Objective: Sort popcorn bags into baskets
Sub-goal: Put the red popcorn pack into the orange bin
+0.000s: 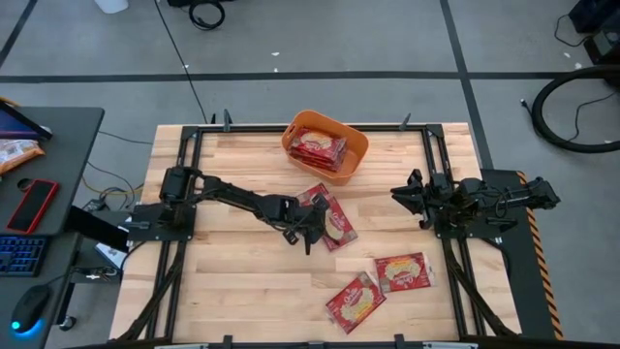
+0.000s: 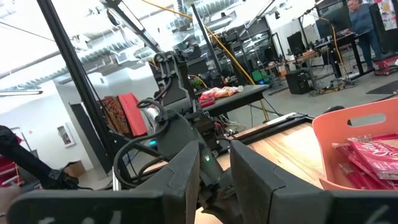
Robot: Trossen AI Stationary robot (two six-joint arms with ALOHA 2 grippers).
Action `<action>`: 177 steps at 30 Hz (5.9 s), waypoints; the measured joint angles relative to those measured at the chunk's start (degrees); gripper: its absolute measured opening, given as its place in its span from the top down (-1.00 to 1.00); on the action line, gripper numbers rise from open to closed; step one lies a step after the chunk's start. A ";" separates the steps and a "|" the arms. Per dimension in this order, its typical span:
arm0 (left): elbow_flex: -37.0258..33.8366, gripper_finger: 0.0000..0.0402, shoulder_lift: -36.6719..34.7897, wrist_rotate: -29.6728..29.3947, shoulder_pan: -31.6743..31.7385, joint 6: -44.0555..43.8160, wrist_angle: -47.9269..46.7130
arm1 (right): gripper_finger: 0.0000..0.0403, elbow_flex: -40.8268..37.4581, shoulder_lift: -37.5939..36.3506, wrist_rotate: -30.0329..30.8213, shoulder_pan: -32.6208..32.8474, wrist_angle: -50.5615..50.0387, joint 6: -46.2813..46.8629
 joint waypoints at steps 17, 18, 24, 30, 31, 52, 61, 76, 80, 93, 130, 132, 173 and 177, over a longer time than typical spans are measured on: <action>4.87 0.97 -7.71 -8.35 -3.39 -0.42 -9.27 | 0.52 0.01 0.00 0.09 0.00 0.23 0.00; 5.00 0.97 -9.14 -8.53 -3.35 -0.39 -8.29 | 0.52 0.00 0.00 0.09 0.00 0.24 0.00; 5.07 0.97 -16.33 -9.07 -1.45 -0.46 -2.45 | 0.52 0.02 0.00 0.05 0.00 0.26 0.00; 5.16 0.97 -16.61 -9.93 7.63 -3.64 -1.01 | 0.52 0.00 0.04 0.05 0.02 0.26 0.00; 5.16 0.97 -16.04 -10.04 9.77 -4.84 -1.03 | 0.52 0.00 0.04 0.07 0.00 0.25 0.00; 5.07 0.47 -8.85 -4.64 20.80 -9.62 -1.04 | 0.52 0.01 0.04 0.07 0.02 0.23 0.00; 3.98 0.38 -8.04 5.01 7.83 -7.64 -8.63 | 0.52 0.00 0.04 0.07 0.00 0.22 0.00; -7.23 -0.05 -7.52 0.25 2.45 -4.50 -0.86 | 0.52 0.01 0.11 0.07 0.01 0.70 0.00; -10.13 -0.02 -7.52 0.55 3.90 -1.82 3.92 | 0.52 0.00 0.11 0.04 0.02 0.68 0.00; -11.10 0.23 -3.95 2.58 7.44 4.20 7.41 | 0.52 0.01 0.10 0.01 0.01 0.89 0.00; 2.94 0.99 -17.38 -4.16 18.16 -13.05 0.65 | 0.52 0.02 0.59 -0.03 0.00 2.71 0.00; 2.91 0.99 -15.52 -4.04 21.44 -14.00 1.16 | 0.52 0.02 0.59 0.00 0.02 2.75 0.00; -34.74 0.64 -59.49 -2.82 8.04 -44.99 2.54 | 0.52 0.00 0.64 -0.07 0.00 2.75 0.00; -37.99 0.64 -64.96 -6.13 4.50 -47.77 3.72 | 0.52 0.01 0.63 -0.04 0.00 2.74 0.00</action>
